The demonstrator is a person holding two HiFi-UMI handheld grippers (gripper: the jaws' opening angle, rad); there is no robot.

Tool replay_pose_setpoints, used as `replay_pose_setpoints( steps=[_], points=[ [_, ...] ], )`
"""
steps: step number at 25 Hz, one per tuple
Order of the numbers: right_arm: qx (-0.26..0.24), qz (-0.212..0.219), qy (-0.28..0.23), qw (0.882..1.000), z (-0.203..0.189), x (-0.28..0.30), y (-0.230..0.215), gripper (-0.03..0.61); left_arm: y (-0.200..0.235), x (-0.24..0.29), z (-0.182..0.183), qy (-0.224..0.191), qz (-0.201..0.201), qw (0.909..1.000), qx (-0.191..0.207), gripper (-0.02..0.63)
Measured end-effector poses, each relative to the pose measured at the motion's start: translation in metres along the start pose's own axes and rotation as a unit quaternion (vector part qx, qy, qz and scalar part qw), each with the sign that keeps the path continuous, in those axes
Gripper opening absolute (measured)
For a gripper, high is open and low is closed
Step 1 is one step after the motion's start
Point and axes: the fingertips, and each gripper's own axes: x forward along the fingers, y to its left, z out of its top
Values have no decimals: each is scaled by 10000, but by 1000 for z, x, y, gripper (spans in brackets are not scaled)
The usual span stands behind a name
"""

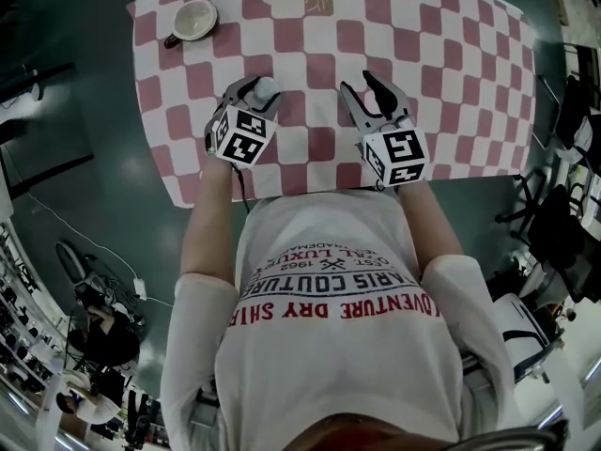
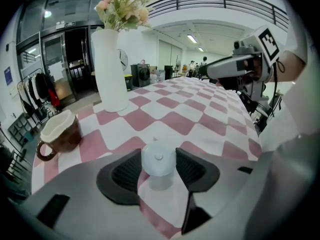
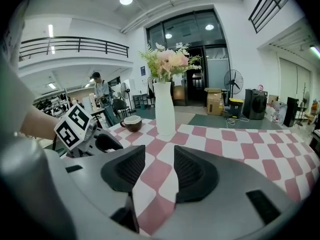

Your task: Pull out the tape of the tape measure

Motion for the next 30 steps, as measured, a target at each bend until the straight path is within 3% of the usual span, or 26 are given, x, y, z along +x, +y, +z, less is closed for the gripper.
replay_pose_setpoints(
  steps=[6, 10, 16, 22, 26, 30],
  points=[
    [-283, 183, -54, 9994, 7, -16, -8, 186, -25, -27, 45, -344, -243, 9977, 529, 233],
    [-734, 834, 20, 9938, 8, -25, 2, 161, -50, -49, 78, -503, -559, 9900, 1194, 233],
    [-1628, 1684, 158, 9720, 9, -45, 26, 161, -90, -68, 111, -492, -934, 9726, 2071, 233],
    [-2147, 2230, 243, 9506, 7, -60, 35, 161, -120, -72, 125, -167, -1316, 9469, 2930, 233],
    [-2617, 2522, 365, 9309, -1, -61, 33, 124, -129, -72, 132, -16, -1495, 9347, 3225, 233],
    [-2887, 2726, 505, 9164, 0, -63, 29, 124, -138, -70, 138, -8, -1660, 9301, 3275, 233]
  ],
)
